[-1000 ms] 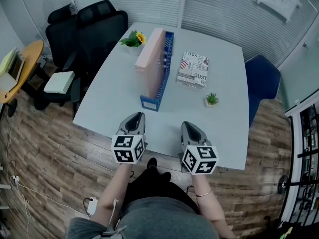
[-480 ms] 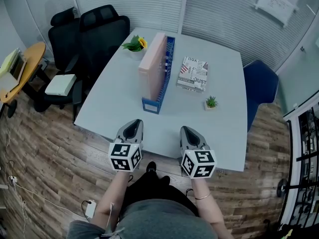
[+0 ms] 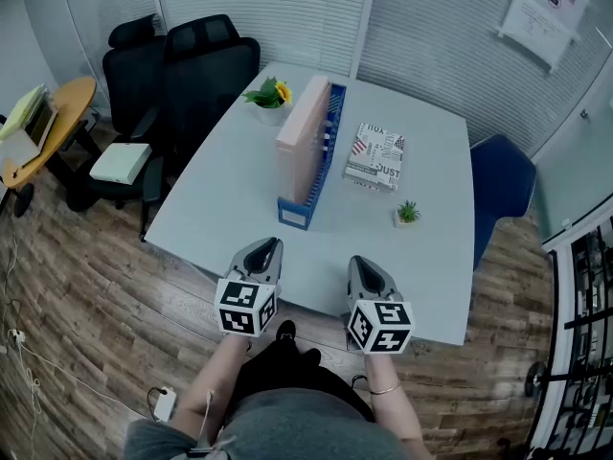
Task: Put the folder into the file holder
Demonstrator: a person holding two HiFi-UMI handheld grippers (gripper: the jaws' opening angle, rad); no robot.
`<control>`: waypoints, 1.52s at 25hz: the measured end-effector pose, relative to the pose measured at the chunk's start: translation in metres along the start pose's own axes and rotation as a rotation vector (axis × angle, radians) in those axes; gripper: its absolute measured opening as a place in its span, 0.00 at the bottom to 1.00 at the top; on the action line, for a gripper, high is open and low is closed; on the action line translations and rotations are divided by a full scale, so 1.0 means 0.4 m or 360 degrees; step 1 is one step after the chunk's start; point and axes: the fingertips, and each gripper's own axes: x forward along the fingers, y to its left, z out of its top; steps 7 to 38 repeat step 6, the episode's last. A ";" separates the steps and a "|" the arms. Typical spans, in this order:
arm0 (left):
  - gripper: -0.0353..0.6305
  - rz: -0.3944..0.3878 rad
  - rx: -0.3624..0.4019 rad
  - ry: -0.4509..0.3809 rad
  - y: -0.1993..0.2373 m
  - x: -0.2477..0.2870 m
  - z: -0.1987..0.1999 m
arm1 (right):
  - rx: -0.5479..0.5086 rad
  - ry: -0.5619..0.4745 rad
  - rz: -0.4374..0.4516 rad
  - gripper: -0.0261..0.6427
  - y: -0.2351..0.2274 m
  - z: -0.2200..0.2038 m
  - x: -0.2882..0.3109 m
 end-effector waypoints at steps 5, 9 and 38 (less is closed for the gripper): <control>0.11 0.0006 0.0010 0.0016 0.012 0.022 0.003 | 0.0024 -0.0006 -0.0011 0.04 -0.014 0.004 0.020; 0.11 0.0006 0.0011 0.0018 0.015 0.028 0.004 | 0.0027 -0.0008 -0.0014 0.04 -0.017 0.006 0.024; 0.11 0.0006 0.0011 0.0018 0.015 0.028 0.004 | 0.0027 -0.0008 -0.0014 0.04 -0.017 0.006 0.024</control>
